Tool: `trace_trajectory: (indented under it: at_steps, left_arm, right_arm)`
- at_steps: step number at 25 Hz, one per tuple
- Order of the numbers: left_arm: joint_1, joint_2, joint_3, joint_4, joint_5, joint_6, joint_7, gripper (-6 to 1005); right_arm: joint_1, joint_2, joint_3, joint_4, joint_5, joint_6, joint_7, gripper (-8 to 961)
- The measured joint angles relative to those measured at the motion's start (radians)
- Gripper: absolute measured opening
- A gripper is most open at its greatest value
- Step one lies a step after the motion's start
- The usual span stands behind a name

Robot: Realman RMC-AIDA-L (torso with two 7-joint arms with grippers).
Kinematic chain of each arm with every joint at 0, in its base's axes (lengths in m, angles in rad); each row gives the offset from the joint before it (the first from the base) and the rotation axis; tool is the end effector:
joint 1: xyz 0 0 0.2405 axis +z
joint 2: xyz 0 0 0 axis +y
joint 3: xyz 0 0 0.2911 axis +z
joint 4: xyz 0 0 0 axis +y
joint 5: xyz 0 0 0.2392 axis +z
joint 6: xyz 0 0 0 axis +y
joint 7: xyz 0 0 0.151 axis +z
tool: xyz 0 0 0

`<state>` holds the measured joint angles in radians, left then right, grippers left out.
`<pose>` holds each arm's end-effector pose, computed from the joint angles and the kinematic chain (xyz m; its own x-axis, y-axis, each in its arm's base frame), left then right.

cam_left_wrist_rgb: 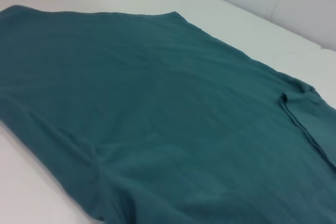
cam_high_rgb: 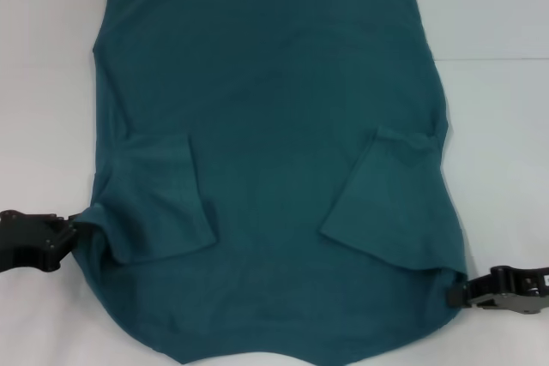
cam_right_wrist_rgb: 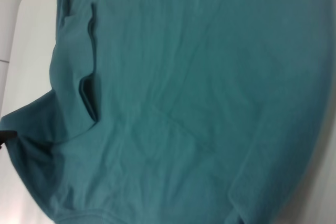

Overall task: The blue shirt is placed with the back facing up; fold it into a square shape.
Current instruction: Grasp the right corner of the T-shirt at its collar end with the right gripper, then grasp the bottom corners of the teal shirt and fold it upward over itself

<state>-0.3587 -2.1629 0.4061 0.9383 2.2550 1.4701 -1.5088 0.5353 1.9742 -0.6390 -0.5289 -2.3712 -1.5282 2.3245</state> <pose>-0.3918 0.3240 0.0268 0.7084 0.5290 0.4672 0.7026 -0.5912 -0.3959 0.3761 0.3422 -0.0136 0.0779 -0.9789 -0.1888 -0.9929 -0.0933 0.0738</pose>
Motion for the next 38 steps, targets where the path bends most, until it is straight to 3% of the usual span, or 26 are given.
trace_trajectory:
  at_steps: [13,26,38]
  left_arm:
    - [0.031,0.000,-0.006,0.078,0.012,0.111,-0.275,36]
    - [0.113,-0.003,-0.076,0.040,0.021,0.248,-0.316,47]
    - [0.142,-0.005,-0.121,0.003,0.099,0.308,-0.340,57]
  right_arm:
    - [-0.069,-0.036,0.136,-0.002,0.005,-0.048,-0.186,64]
    - [-0.123,-0.070,0.150,-0.060,0.004,-0.148,-0.300,64]
    - [-0.188,-0.088,0.157,-0.065,-0.003,-0.199,-0.408,64]
